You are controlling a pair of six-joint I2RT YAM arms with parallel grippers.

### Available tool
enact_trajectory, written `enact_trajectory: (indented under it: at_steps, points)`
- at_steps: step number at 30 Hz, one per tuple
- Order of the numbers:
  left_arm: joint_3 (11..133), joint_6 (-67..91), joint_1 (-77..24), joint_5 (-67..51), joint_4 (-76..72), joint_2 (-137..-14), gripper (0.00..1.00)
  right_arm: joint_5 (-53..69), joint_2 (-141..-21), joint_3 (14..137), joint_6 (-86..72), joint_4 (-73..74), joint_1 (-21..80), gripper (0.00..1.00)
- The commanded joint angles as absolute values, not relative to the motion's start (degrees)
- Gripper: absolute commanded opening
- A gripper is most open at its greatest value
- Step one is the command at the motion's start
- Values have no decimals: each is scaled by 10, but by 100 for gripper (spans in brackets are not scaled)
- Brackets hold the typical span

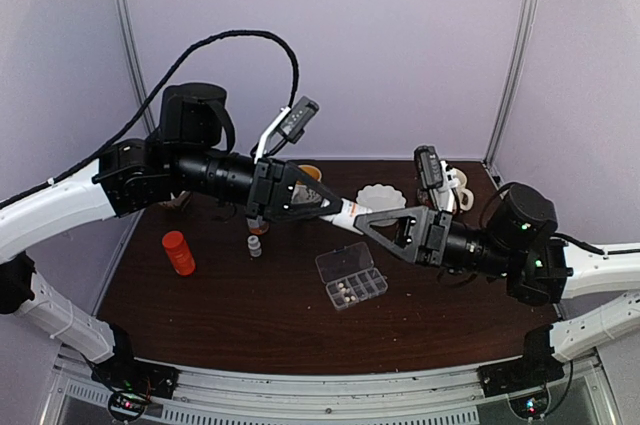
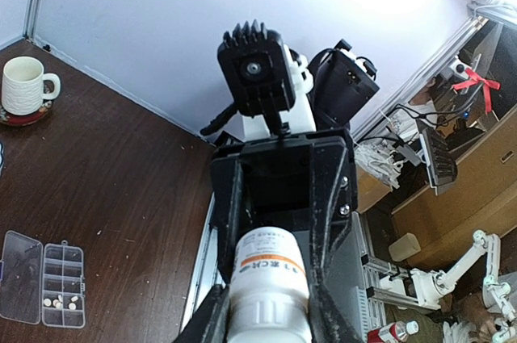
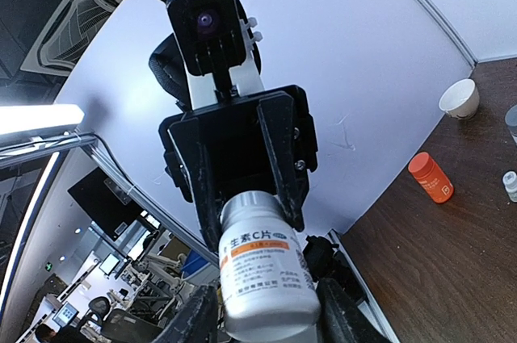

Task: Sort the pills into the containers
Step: Pass from the left arm to the right

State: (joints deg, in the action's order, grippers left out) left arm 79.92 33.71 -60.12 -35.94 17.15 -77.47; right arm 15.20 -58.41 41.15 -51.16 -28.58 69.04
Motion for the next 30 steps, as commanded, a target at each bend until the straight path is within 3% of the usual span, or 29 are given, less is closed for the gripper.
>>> enact_trajectory:
  at_steps: [1,6,9,15,16,19,21,23,26,30]
  points:
    - [795,341,-608,-377,138,-773,24,162,-584,414,-518,-328,693,43]
    - [797,339,-612,-384,139,-774,23,162,-584,406,-524,-344,693,45]
    - [798,339,-613,-384,139,-774,23,168,-584,400,-528,-361,693,32]
    - [797,338,-612,-373,139,-774,24,171,-586,396,-526,-360,695,30]
    - [796,336,-612,-371,139,-773,24,171,-586,396,-526,-360,694,33]
    - [795,334,-613,-364,139,-770,23,176,-587,396,-524,-359,695,60]
    - [798,333,-612,-363,139,-770,23,177,-587,397,-521,-357,697,63]
    - [799,334,-612,-363,140,-769,23,176,-589,399,-517,-352,699,58]
    - [798,335,-613,-363,141,-766,23,182,-595,406,-513,-343,700,38]
    - [795,333,-612,-361,147,-762,24,187,-605,413,-512,-344,702,36]
